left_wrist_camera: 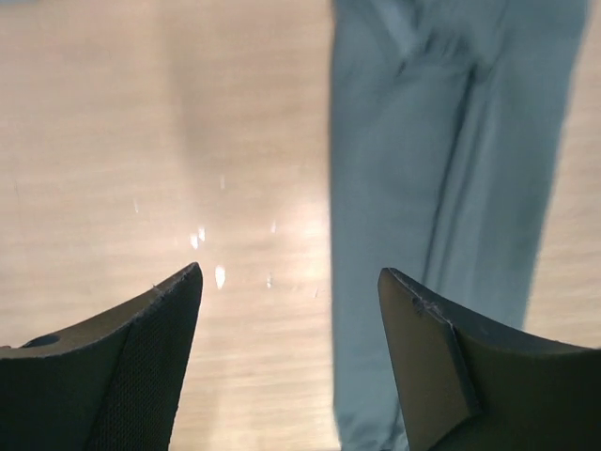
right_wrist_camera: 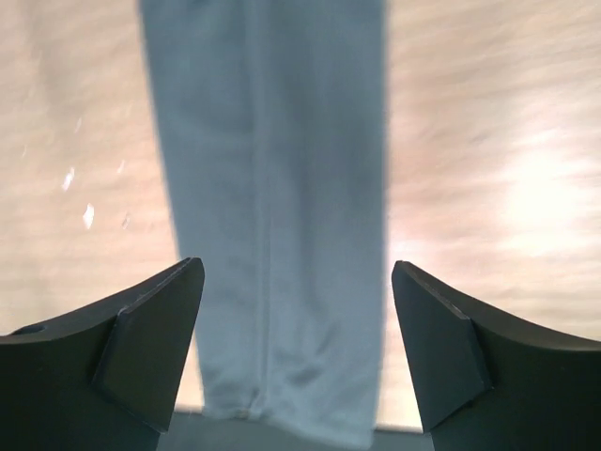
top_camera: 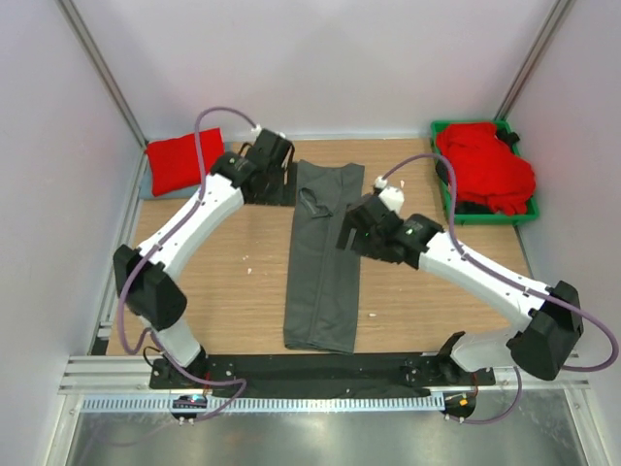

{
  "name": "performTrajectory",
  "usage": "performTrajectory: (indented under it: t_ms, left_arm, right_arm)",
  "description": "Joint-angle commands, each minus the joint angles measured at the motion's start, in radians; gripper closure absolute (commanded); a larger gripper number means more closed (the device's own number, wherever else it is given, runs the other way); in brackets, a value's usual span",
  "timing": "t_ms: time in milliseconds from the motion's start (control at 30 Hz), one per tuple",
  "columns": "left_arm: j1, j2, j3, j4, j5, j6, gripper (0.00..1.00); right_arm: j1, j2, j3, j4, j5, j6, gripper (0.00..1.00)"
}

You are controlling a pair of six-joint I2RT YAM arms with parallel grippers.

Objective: Fold and stack the t-shirts
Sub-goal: Fold the tshirt

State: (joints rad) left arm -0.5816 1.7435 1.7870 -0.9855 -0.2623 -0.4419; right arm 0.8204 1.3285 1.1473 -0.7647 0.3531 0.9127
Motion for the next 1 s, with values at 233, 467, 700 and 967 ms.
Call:
performTrajectory:
  t_ms: [233, 467, 700, 967]
  left_arm:
    - [-0.225, -0.404, -0.754, 0.310, 0.066, -0.334, 0.32]
    - [-0.299, -0.489, -0.939, 0.412, 0.043, -0.451, 0.38]
    - [-0.348, -0.507, -1.037, 0.482, 0.041, -0.514, 0.42]
    - [-0.428, -0.432, -1.098, 0.515, 0.057, -0.587, 0.42]
  right_arm:
    - [-0.306, 0.284, 0.264, 0.132, -0.202, -0.322, 0.55]
    - [-0.388, 0.662, 0.593, 0.122, -0.376, -0.385, 0.78]
    - [-0.397, 0.909, 0.810, 0.084, -0.405, -0.425, 0.80]
    - [-0.423, 1.035, 0.854, 0.119, -0.439, -0.436, 0.80]
